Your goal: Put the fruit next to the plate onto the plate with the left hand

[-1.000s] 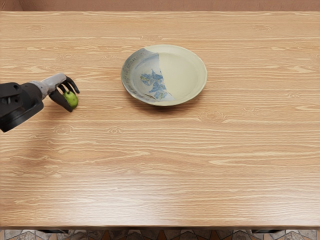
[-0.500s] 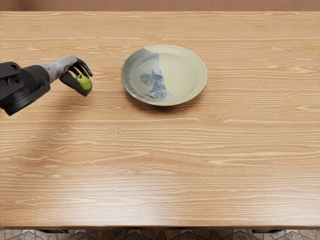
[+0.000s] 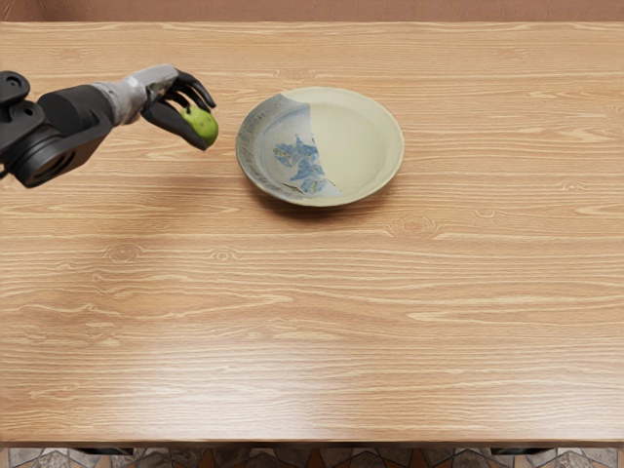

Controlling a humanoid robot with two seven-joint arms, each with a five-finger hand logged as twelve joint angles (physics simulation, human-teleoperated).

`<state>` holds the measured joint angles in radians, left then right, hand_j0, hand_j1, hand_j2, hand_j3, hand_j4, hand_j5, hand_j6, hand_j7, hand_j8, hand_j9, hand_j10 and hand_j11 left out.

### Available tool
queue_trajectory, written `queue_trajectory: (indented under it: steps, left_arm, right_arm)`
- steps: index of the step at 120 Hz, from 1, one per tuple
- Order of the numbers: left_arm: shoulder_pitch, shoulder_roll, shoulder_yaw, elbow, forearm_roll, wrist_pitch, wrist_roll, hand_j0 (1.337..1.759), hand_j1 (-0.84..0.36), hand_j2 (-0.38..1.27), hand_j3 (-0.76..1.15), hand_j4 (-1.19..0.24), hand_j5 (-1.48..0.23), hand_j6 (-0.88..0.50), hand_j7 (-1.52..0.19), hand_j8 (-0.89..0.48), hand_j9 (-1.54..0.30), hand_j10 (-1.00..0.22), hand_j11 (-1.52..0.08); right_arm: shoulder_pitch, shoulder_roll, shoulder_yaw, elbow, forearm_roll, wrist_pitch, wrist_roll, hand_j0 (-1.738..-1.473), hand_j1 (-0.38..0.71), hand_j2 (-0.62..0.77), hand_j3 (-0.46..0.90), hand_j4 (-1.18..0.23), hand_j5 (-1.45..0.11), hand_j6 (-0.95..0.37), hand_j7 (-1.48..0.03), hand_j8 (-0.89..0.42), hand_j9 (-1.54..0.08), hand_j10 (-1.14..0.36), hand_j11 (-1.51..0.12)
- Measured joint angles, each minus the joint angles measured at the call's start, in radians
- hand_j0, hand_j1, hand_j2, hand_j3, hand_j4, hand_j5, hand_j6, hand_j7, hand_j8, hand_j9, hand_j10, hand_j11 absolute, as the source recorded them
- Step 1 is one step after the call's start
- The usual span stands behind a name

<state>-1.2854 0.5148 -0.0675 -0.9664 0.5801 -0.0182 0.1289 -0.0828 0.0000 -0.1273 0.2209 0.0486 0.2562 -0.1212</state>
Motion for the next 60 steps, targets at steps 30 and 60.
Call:
queue_trajectory:
  steps: [30, 60]
  left_arm:
    - [0.005, -0.029, -0.070, 0.005, 0.001, -0.009, -0.001, 1.657, -0.31, 0.43, 0.00, -0.64, -0.88, -0.49, -0.87, -0.46, -0.86, -0.65, -0.86]
    - [0.010, -0.116, -0.103, 0.031, 0.000, -0.001, -0.006, 1.656, -0.32, 0.44, 0.00, -0.64, -0.89, -0.48, -0.88, -0.45, -0.86, -0.65, -0.87]
  right_arm:
    - [0.000, 0.000, 0.000, 0.000, 0.000, 0.000, 0.000, -1.658, -0.33, 0.00, 0.00, -0.02, -0.02, -0.02, -0.02, -0.02, -0.02, -0.02, -0.02]
    - [0.000, 0.000, 0.000, 0.000, 0.000, 0.000, 0.000, -1.658, -0.33, 0.00, 0.00, -0.02, -0.02, -0.02, -0.02, -0.02, -0.02, -0.02, -0.02]
